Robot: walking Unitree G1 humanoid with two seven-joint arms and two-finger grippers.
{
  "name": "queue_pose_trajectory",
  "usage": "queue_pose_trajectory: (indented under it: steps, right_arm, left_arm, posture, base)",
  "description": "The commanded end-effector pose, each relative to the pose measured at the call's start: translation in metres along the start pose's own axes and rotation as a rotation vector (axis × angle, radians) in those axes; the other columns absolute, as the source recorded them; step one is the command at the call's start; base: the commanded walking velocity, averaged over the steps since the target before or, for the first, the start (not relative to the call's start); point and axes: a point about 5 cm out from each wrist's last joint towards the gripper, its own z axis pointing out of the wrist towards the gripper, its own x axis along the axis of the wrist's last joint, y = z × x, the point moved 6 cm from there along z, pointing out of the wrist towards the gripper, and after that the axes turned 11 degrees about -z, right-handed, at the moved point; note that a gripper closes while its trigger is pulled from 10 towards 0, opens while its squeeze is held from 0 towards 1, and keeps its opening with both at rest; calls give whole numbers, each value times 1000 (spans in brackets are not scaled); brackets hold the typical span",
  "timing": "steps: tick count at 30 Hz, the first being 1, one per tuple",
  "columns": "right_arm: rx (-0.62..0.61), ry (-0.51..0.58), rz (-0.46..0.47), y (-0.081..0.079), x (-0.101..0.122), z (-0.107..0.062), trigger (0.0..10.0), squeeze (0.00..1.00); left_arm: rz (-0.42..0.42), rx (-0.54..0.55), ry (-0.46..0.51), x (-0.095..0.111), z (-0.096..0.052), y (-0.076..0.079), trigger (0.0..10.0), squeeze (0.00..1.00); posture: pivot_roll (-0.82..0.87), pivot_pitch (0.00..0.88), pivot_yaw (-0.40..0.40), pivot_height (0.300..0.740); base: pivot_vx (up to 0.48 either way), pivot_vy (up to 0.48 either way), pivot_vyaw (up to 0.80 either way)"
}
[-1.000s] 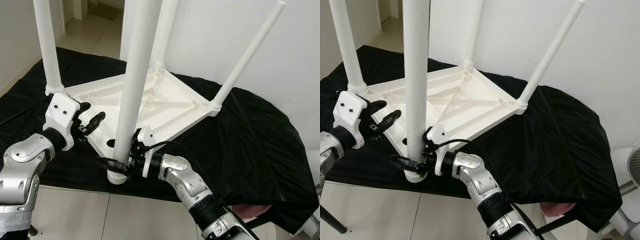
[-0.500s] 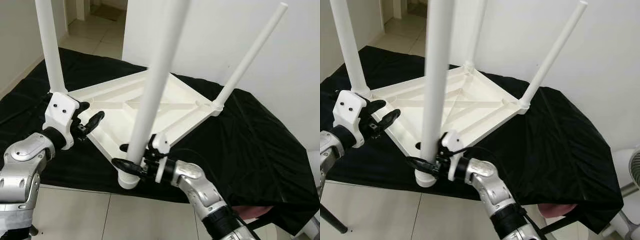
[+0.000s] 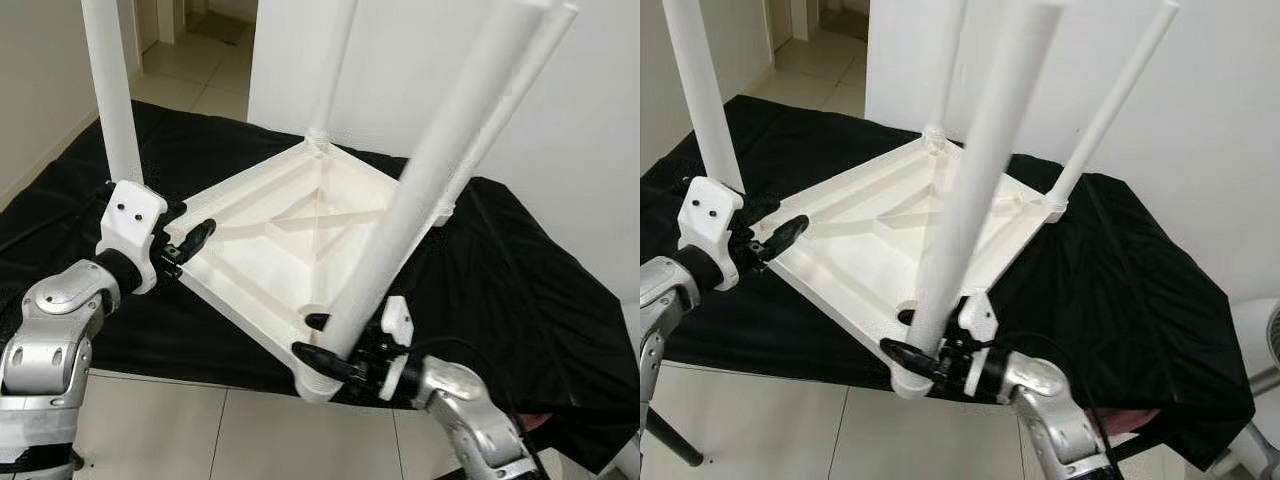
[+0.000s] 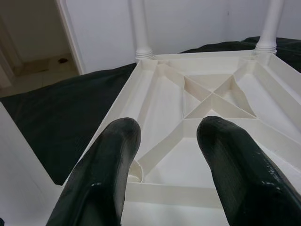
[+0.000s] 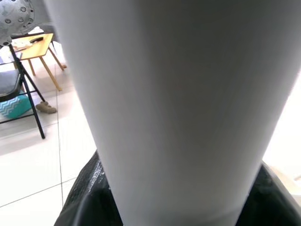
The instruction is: Building children table
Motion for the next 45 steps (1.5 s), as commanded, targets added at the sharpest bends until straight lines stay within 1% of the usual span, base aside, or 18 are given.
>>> queue_pose_trajectory:
  steps: [1, 3, 4, 7, 8, 15, 16, 24, 26, 31, 32, 33, 34, 39, 42, 43, 44, 45]
  right_arm:
    - [-61, -74, 14, 12, -13, -17, 3804, 0]
    - [-81, -89, 8, 15, -14, -23, 3804, 0]
    - [-98, -101, 2, 18, -16, -26, 9647, 0]
    - [-106, -100, 10, 19, -17, -25, 10000, 0]
    - [-114, -86, 32, 19, -16, -22, 10000, 1000]
    - [-141, -55, 33, 20, -10, -13, 10000, 1000]
    - [-127, -61, 23, 15, -11, -16, 10000, 0]
    - [-102, -67, 52, 8, -13, -31, 10000, 0]
    - [-123, -81, 59, 13, -14, -44, 10000, 0]
    - [-130, -80, 60, 16, -12, -49, 10000, 0]
    - [-138, -78, 59, 18, -11, -51, 10000, 0]
    - [-145, -77, 59, 19, -10, -52, 10000, 0]
    - [-152, -76, 59, 20, -9, -53, 10000, 0]
    - [-156, -76, 56, 21, -9, -54, 10000, 0]
    - [-157, -77, 54, 21, -8, -56, 10000, 0]
    - [-157, -78, 53, 21, -8, -57, 10000, 0]
    - [-157, -78, 53, 21, -8, -57, 10000, 0]
    - [-157, -77, 54, 22, -7, -57, 10000, 0]
  left_arm:
    - [9, 37, 12, 2, 4, -3, 10000, 0]
    - [9, 33, 12, 2, 5, -2, 10000, 0]
    - [8, 28, 10, 1, 5, -2, 10000, 0]
    - [12, 7, 6, 1, 7, 1, 10000, 0]
    - [17, -20, 3, 0, 9, 5, 10000, 0]
    - [29, -105, -27, -7, 10, 15, 10000, 0]
    - [27, -175, -48, -12, 11, 24, 10000, 0]
    - [64, -388, -133, -33, 2, 52, 10000, 0]
    - [105, -506, -205, -48, -5, 63, 10000, 0]
    - [135, -545, -240, -55, -4, 65, 10000, 0]
    - [149, -564, -264, -60, -1, 67, 10000, 98]
    - [159, -579, -282, -64, 0, 67, 10000, 98]
    - [168, -605, -306, -68, 1, 69, 10000, 1000]
    - [167, -651, -332, -72, 1, 71, 10000, 1000]
    - [213, -660, -354, -77, 6, 69, 10000, 1000]
    - [238, -663, -370, -80, 8, 67, 10000, 847]
    - [238, -663, -370, -80, 8, 67, 10000, 847]
    - [254, -665, -382, -83, 11, 65, 10000, 522]
  posture:
    - [51, 0, -142, 740]
    - [51, 0, -142, 740]
    - [49, 0, -141, 740]
    - [46, 0, -133, 740]
    - [44, 0, -130, 740]
    - [51, 0, -128, 740]
    - [56, 0, -130, 740]
    - [51, 0, -119, 740]
    - [47, 0, -111, 740]
    - [42, 0, -104, 740]
    - [38, 0, -100, 740]
    - [36, 0, -98, 740]
    - [34, 0, -94, 740]
    - [31, 0, -92, 740]
    - [26, 0, -82, 740]
    - [26, 0, -82, 740]
    - [26, 0, -82, 740]
    - [25, 0, -80, 740]
  base:
    - [0, 0, 0]
    - [0, 0, 0]
    - [0, 0, 0]
    - [0, 0, 0]
    - [0, 0, 0]
    - [0, 0, 0]
    - [0, 0, 0]
    - [0, 0, 0]
    - [0, 0, 0]
    - [0, 0, 0]
    - [0, 0, 0]
    - [0, 0, 0]
    - [0, 0, 0]
    - [0, 0, 0]
    - [0, 0, 0]
    - [0, 0, 0]
    - [0, 0, 0]
    - [0, 0, 0]
